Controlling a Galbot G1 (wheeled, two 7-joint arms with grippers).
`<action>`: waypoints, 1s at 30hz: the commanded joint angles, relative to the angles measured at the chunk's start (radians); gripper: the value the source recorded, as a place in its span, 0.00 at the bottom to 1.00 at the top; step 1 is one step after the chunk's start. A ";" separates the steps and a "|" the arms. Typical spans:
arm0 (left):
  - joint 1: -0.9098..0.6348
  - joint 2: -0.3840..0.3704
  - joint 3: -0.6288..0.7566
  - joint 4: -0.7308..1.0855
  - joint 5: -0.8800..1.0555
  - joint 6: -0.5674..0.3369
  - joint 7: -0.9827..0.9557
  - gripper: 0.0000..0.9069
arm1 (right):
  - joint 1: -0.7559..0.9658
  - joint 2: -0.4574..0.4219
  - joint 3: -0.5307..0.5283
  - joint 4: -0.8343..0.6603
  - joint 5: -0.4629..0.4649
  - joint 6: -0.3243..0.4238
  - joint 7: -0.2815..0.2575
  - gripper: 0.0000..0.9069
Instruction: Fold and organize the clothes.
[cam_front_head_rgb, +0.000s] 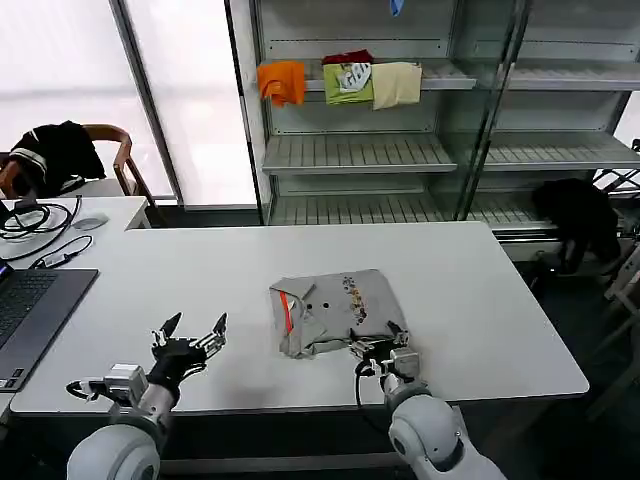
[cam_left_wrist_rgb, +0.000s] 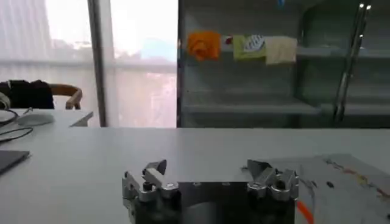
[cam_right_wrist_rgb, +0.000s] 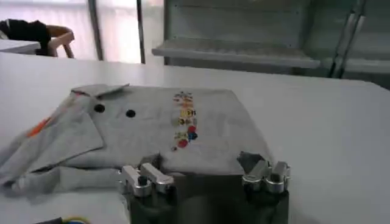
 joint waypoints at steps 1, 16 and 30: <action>0.003 -0.006 0.009 -0.003 0.006 0.000 0.003 1.00 | -0.021 0.023 0.029 -0.019 0.068 0.007 0.052 1.00; 0.022 -0.007 0.009 -0.018 0.019 0.005 0.006 1.00 | -0.011 0.016 -0.002 0.197 0.022 -0.012 -0.013 1.00; 0.044 -0.021 0.005 -0.034 0.030 0.004 0.012 1.00 | 0.064 0.099 -0.136 -0.035 -0.056 -0.017 -0.014 1.00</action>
